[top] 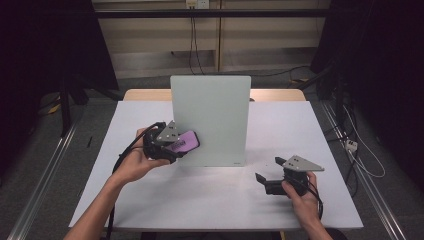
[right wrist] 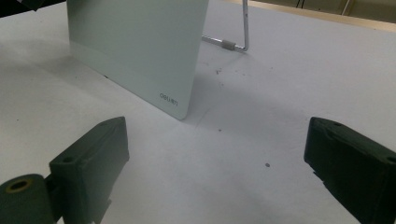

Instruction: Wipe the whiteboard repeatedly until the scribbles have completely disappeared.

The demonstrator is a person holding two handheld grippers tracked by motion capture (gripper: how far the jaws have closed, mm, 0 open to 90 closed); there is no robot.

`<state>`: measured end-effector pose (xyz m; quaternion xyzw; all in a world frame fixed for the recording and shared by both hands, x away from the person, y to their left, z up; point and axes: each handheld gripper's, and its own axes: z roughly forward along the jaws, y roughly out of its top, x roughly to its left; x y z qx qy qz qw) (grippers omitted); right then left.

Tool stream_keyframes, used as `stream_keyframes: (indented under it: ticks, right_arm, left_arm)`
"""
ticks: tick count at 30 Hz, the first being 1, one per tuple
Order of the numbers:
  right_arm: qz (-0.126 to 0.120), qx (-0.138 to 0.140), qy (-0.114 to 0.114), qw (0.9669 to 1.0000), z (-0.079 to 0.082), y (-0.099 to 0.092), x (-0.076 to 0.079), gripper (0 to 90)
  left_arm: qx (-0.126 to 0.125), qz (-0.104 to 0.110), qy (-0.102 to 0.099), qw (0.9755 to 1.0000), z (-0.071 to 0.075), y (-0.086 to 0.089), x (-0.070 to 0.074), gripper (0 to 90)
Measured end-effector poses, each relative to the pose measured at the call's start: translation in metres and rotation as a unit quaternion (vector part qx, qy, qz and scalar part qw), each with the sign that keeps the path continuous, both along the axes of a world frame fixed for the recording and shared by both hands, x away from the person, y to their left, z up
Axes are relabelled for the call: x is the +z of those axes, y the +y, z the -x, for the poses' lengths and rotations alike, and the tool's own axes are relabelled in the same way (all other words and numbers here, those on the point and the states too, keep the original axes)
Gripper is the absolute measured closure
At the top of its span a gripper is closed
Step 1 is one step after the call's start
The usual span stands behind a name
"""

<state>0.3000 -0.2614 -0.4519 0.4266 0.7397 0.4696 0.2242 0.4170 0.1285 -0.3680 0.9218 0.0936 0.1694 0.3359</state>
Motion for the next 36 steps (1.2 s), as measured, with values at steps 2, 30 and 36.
stream_keyframes:
  ticks: [2, 30, 36]
  right_arm:
    - [0.000, 0.000, 0.000, 1.0000, 0.000, 0.000, 0.000, 6.7]
    - [-0.001, -0.001, -0.003, 1.0000, 0.000, -0.001, 0.001, 6.7]
    - [-0.004, -0.002, -0.002, 1.0000, -0.001, -0.001, 0.001, 6.6]
  left_arm:
    - [0.000, -0.005, 0.000, 1.0000, 0.000, 0.000, 0.000, 41.2]
    - [-0.063, -0.130, 0.061, 0.9876, 0.013, -0.040, -0.045, 41.2]
    - [-0.043, -0.070, 0.063, 0.9946, 0.010, -0.033, -0.037, 41.2]
